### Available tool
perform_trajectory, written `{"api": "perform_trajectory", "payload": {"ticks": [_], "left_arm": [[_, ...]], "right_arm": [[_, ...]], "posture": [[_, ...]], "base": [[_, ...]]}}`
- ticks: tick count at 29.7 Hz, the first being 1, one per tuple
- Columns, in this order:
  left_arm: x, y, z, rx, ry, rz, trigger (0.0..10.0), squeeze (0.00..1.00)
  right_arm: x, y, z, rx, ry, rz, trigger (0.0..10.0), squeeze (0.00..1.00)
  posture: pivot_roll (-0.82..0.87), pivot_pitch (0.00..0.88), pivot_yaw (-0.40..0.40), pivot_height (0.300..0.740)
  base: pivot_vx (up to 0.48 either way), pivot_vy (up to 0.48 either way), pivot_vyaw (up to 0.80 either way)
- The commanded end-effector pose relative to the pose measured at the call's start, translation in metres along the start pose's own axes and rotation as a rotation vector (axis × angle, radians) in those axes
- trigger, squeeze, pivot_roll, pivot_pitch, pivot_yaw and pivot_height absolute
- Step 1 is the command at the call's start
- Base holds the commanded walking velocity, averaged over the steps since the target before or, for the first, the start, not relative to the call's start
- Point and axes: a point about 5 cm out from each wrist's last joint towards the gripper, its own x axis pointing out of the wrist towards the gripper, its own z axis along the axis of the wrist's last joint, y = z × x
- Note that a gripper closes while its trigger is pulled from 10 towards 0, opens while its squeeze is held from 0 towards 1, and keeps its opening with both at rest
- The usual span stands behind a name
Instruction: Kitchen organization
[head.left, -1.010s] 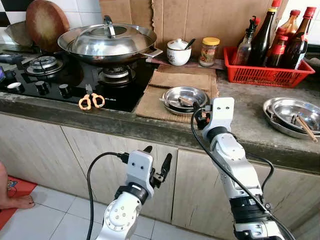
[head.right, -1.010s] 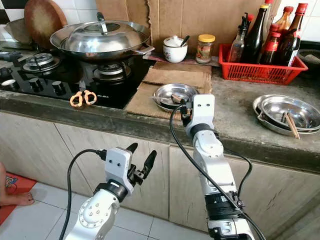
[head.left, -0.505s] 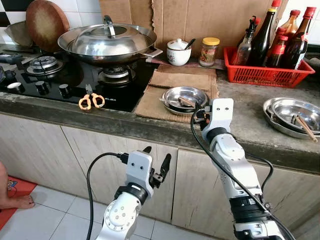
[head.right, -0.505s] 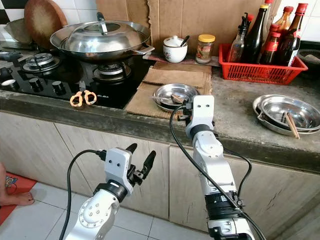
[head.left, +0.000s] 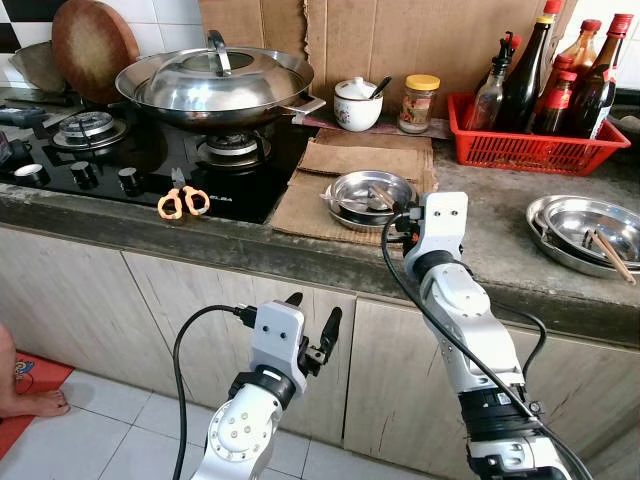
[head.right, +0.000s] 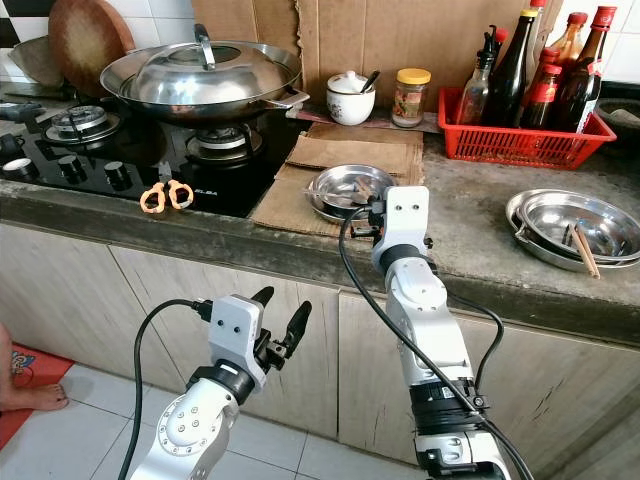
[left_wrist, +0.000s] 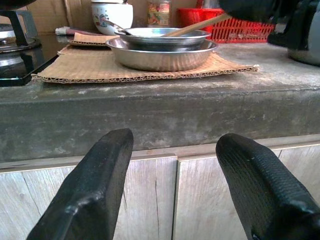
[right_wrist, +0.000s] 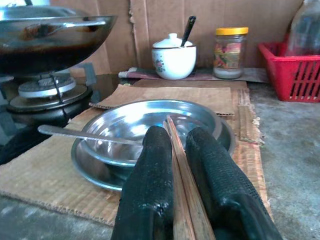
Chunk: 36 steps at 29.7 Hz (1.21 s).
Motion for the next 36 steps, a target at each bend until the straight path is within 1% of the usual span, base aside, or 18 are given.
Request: {"api": "perform_trajectory", "payload": {"ticks": [1, 2, 3, 5, 7, 8, 10, 13, 16, 17, 18, 23, 26, 30, 36], "left_arm": [[0.001, 0.001, 0.0, 0.01, -0.004, 0.007, 10.0, 0.0], [0.001, 0.001, 0.0, 0.011, -0.005, 0.009, 10.0, 0.0], [0.001, 0.001, 0.0, 0.011, -0.005, 0.009, 10.0, 0.0], [0.001, 0.001, 0.001, 0.014, -0.006, 0.009, 10.0, 0.0], [0.001, 0.002, 0.001, 0.015, -0.005, 0.01, 10.0, 0.0], [0.001, 0.002, 0.001, 0.015, -0.005, 0.01, 10.0, 0.0], [0.001, 0.002, 0.0, 0.021, -0.003, 0.011, 10.0, 0.0], [0.001, 0.002, -0.001, 0.023, -0.001, 0.011, 10.0, 0.0], [0.001, 0.002, -0.001, 0.025, -0.001, 0.007, 10.0, 0.0], [0.001, 0.002, -0.001, 0.025, -0.001, 0.007, 10.0, 0.0], [0.001, 0.003, -0.001, 0.027, -0.002, 0.004, 10.0, 0.0], [0.002, 0.004, -0.001, 0.031, -0.002, -0.004, 10.0, 0.0], [0.002, 0.003, -0.002, 0.033, 0.0, -0.008, 10.0, 0.0], [0.002, 0.002, -0.003, 0.037, 0.001, -0.018, 10.0, 0.0], [0.002, 0.002, -0.003, 0.047, 0.002, -0.024, 10.0, 0.0]], "right_arm": [[-0.001, 0.002, 0.02, 0.037, -0.089, 0.001, 0.0, 0.0], [-0.008, 0.003, 0.035, 0.065, -0.172, -0.013, 0.0, 0.0], [-0.008, 0.003, 0.035, 0.065, -0.172, -0.013, 0.0, 0.0], [-0.02, 0.005, 0.046, 0.056, -0.245, -0.013, 0.0, 0.0], [-0.027, 0.005, 0.048, 0.059, -0.26, -0.022, 0.0, 0.0], [-0.027, 0.005, 0.048, 0.059, -0.26, -0.022, 0.0, 0.0], [-0.039, 0.006, 0.049, 0.057, -0.272, -0.024, 0.0, 0.0], [-0.045, 0.005, 0.049, 0.048, -0.279, -0.025, 0.0, 0.0], [-0.056, 0.0, 0.05, 0.031, -0.29, -0.043, 0.0, 0.0], [-0.056, 0.0, 0.05, 0.031, -0.29, -0.043, 0.0, 0.0], [-0.061, -0.003, 0.05, 0.027, -0.291, -0.054, 0.0, 0.0], [-0.076, -0.009, 0.039, 0.005, -0.249, -0.077, 0.0, 0.0], [-0.078, -0.009, 0.038, 0.002, -0.243, -0.077, 0.0, 0.0], [-0.082, -0.009, 0.033, -0.007, -0.23, -0.079, 0.0, 0.0], [-0.083, -0.009, 0.032, -0.008, -0.22, -0.089, 0.0, 0.0]], "posture": [[0.13, 0.005, -0.042, 0.74], [0.13, 0.002, -0.044, 0.74], [0.13, 0.002, -0.044, 0.74], [0.13, 0.0, -0.045, 0.74], [0.13, 0.0, -0.042, 0.74], [0.13, 0.0, -0.042, 0.74], [0.12, 0.0, -0.038, 0.74], [0.12, 0.0, -0.033, 0.74], [0.12, 0.0, -0.025, 0.74], [0.12, 0.0, -0.025, 0.74], [0.12, 0.0, -0.024, 0.74], [0.11, 0.0, -0.015, 0.74], [0.1, 0.0, -0.013, 0.74], [0.1, 0.0, -0.011, 0.74], [0.1, 0.0, -0.009, 0.74]], "base": [[0.0, 0.0, 0.0], [0.0, 0.0, 0.0], [0.0, 0.0, 0.0], [0.0, 0.0, 0.0], [0.0, 0.0, 0.0], [0.0, 0.0, 0.0], [0.0, 0.0, 0.0], [0.0, 0.0, 0.0], [0.0, 0.0, 0.0], [0.0, 0.0, 0.0], [0.0, 0.0, 0.0], [0.0, 0.0, 0.0], [0.0, 0.0, 0.0], [-0.253, 0.0, 0.0], [-0.281, 0.0, 0.0]]}}
